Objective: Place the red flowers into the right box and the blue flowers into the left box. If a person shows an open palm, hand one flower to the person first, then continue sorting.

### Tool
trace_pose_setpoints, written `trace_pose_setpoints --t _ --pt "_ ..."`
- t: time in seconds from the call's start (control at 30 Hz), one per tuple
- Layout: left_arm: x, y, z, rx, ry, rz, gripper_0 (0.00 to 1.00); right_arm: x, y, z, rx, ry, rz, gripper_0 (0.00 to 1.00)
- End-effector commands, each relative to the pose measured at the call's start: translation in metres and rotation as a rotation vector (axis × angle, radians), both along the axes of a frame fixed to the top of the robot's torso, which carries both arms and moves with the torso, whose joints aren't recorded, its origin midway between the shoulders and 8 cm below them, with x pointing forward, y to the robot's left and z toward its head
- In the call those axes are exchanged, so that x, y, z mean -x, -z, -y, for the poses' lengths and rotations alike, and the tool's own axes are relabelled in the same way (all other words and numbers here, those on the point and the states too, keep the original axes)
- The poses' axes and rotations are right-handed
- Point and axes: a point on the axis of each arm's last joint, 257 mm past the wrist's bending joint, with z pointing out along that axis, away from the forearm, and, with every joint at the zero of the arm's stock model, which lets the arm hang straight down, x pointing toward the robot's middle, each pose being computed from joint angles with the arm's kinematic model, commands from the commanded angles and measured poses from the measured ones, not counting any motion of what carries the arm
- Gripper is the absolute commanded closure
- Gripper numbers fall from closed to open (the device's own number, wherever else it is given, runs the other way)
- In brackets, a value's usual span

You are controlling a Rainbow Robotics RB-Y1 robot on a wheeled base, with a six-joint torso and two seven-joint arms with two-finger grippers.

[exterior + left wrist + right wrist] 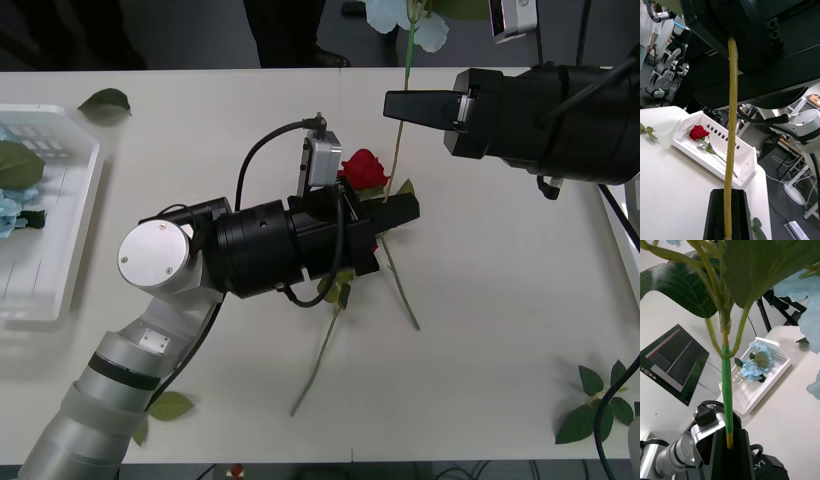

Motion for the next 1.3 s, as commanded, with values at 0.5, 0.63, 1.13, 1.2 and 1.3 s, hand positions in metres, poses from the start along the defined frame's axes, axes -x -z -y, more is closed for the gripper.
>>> trace_pose_setpoints --t 0.5,0.63,1.13,1.2,1.3 --pt "-0.001 -0.037 -0.008 0.030 -0.010 0.045 1.00 0.010 -0.014 0.011 -0.031 0.000 0.087 0.00" --pt "-0.010 -0.037 -0.030 -0.027 -0.037 0.017 1.00 0.010 -0.010 0.017 -0.015 0.008 0.084 0.00" --pt "-0.079 -0.007 -0.256 -0.363 -0.418 -0.198 1.00 -0.001 0.026 0.089 0.206 0.120 0.039 0.00" --pt "-0.084 -0.003 -0.297 -0.401 -0.500 -0.240 1.00 -0.003 0.033 0.097 0.239 0.144 -0.004 0.00" --pt "-0.082 0.008 -0.364 -0.471 -0.638 -0.324 1.00 -0.012 0.048 0.110 0.297 0.198 -0.072 0.00"
